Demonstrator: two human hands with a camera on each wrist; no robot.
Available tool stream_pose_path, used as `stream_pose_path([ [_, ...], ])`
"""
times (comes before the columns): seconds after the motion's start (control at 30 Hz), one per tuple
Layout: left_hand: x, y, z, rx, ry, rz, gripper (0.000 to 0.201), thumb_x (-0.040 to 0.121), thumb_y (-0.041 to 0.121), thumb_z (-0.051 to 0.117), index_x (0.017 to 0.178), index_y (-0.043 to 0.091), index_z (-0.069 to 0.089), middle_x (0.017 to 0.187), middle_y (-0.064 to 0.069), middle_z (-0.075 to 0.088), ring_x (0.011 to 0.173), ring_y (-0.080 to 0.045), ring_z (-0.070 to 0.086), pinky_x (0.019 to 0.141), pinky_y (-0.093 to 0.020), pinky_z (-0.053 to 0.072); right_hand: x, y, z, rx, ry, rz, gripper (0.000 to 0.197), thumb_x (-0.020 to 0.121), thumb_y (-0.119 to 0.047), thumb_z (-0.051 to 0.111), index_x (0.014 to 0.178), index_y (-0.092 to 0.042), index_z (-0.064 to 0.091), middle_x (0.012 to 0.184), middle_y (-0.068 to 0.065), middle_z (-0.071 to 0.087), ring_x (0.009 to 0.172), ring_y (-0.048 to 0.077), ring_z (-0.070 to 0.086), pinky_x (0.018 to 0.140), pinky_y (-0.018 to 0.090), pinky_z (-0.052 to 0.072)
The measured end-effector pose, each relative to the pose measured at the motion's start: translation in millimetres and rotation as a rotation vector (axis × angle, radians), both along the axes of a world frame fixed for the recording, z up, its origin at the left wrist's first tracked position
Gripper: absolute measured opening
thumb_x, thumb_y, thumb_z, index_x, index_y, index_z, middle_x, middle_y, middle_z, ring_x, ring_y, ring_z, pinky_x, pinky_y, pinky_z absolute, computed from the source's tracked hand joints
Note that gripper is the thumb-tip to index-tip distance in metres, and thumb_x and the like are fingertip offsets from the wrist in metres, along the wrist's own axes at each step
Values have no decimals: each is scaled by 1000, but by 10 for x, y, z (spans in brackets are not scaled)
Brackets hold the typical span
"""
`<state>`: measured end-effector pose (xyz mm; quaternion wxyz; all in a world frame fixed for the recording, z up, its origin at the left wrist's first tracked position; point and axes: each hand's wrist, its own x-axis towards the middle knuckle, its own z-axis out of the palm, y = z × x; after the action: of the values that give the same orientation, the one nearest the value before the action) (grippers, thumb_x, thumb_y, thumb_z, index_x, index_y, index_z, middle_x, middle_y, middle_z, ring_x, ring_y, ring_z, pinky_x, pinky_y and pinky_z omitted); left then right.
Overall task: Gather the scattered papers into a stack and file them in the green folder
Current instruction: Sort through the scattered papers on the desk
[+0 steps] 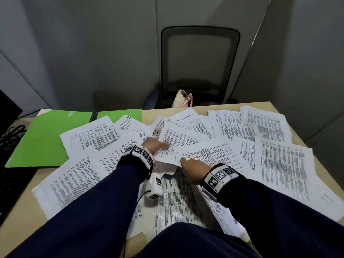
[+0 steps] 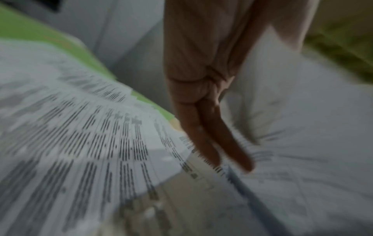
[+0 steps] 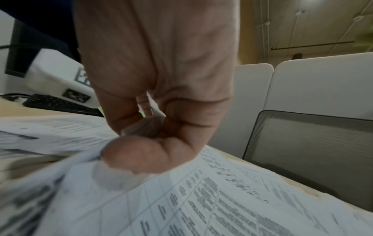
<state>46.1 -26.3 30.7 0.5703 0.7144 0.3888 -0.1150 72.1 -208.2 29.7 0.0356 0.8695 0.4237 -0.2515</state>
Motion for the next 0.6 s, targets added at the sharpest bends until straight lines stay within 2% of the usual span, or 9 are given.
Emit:
stream_pose_path([
  [0.07, 13, 29, -65, 214, 27, -90, 31, 79, 16, 75, 102, -1, 63, 109, -10, 67, 96, -23, 61, 91, -32, 48, -38, 30, -43, -1, 13, -4, 35, 89, -12, 53, 120, -2, 38, 83, 11, 52, 81, 31, 54, 56, 33, 38],
  [0.13, -18, 42, -97, 320, 43, -111, 18, 77, 10, 74, 90, 6, 61, 106, -9, 64, 99, -22, 60, 87, -28, 46, -84, 37, -100, 9, 20, -49, 40, 88, -15, 53, 123, -5, 37, 75, 6, 47, 75, 30, 52, 54, 32, 40],
  [0.17, -46, 50, -112, 354, 50, -102, 21, 77, 10, 74, 94, 8, 61, 111, -11, 64, 104, -24, 60, 88, -30, 47, -110, 27, -131, 15, 21, -79, 41, 89, -23, 52, 123, -7, 37, 79, 7, 53, 76, 31, 56, 57, 32, 44],
  [0.23, -112, 62, -126, 397, 59, -77, 46, 80, 11, 73, 122, 3, 55, 126, -12, 59, 116, -29, 56, 96, -34, 45, -146, -26, -218, 25, 22, -116, 46, 89, -43, 50, 119, -10, 37, 92, 10, 63, 83, 31, 63, 65, 35, 48],
  [0.3, -196, 102, -142, 450, 76, -52, 55, 82, 11, 70, 131, 1, 48, 133, -14, 54, 122, -29, 52, 99, -32, 42, -135, -83, -290, -13, 65, -104, 54, 84, -41, 60, 121, -10, 37, 98, 10, 65, 88, 29, 64, 70, 37, 52],
  [0.4, -345, 227, -238, 470, 121, -52, 46, 80, 9, 70, 122, 3, 54, 124, -14, 61, 113, -28, 58, 88, -29, 46, -73, -129, -324, -56, 201, -136, 73, 71, -30, 77, 128, -12, 35, 107, 9, 64, 95, 28, 63, 80, 40, 55],
  [0.47, -448, 301, -314, 463, 140, -35, 41, 78, 7, 69, 117, 5, 57, 116, -14, 66, 105, -29, 62, 82, -28, 48, -34, -145, -345, -41, 279, -174, 78, 69, -39, 80, 127, -11, 36, 113, 9, 64, 100, 27, 62, 87, 40, 52],
  [0.53, -550, 350, -360, 466, 149, -3, 39, 80, 4, 67, 117, 4, 56, 111, -16, 67, 100, -30, 64, 77, -28, 48, 9, -159, -399, -30, 310, -191, 75, 70, -53, 73, 122, -9, 42, 114, 8, 64, 103, 25, 60, 92, 43, 50],
  [0.6, -633, 389, -408, 490, 165, 0, 34, 82, 3, 64, 115, 3, 57, 110, -17, 67, 95, -29, 63, 73, -27, 45, 72, -202, -450, -24, 196, -201, 74, 70, -67, 62, 117, -12, 48, 126, 10, 54, 117, 28, 51, 96, 49, 47],
])
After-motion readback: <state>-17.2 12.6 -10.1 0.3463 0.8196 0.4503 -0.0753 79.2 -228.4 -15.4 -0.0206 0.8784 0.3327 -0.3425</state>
